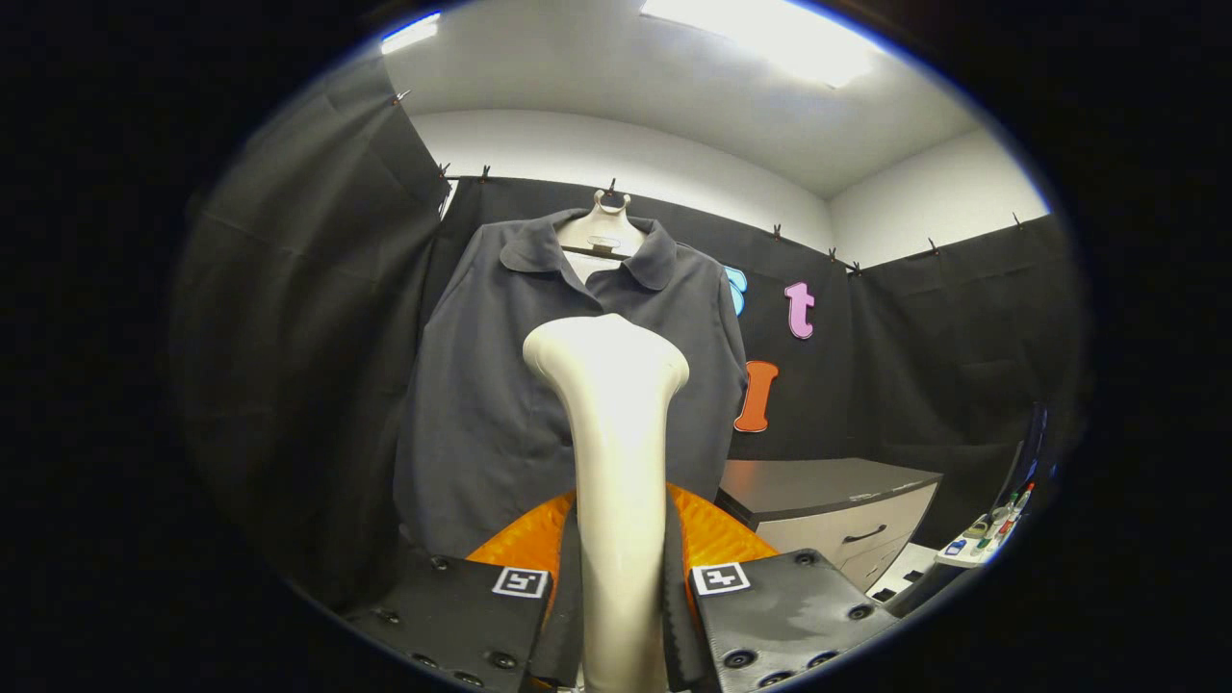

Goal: Iron the clothes twice with a garment steamer, once on the left side and once on the right side.

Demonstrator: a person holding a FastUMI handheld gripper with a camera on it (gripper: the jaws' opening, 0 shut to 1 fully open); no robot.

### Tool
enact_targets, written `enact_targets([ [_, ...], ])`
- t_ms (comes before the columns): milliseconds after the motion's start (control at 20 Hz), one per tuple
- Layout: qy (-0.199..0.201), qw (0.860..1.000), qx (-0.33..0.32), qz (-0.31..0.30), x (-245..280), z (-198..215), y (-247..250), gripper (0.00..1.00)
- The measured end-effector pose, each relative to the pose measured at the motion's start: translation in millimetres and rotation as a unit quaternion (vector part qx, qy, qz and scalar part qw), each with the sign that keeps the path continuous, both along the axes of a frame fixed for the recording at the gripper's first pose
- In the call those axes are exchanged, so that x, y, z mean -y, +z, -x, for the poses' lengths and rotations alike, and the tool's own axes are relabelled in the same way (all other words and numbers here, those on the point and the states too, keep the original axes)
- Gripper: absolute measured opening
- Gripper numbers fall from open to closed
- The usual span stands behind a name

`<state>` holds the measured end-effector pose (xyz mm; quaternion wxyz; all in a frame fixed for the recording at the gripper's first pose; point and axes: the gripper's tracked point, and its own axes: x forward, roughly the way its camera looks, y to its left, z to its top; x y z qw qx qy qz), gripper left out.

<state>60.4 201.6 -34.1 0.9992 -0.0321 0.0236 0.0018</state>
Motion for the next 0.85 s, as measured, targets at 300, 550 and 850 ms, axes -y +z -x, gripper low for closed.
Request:
enact_targets([
  [300,-0.001,1.0,-0.002,0.0,0.5,-3.6,-1.6,0.4],
  [550,0.002,1.0,0.001,0.001,-0.9,-3.3,-2.4,0.4],
  [850,-0.001,1.0,0.001,0.002,2.1,-4.1,-2.7,0.4],
])
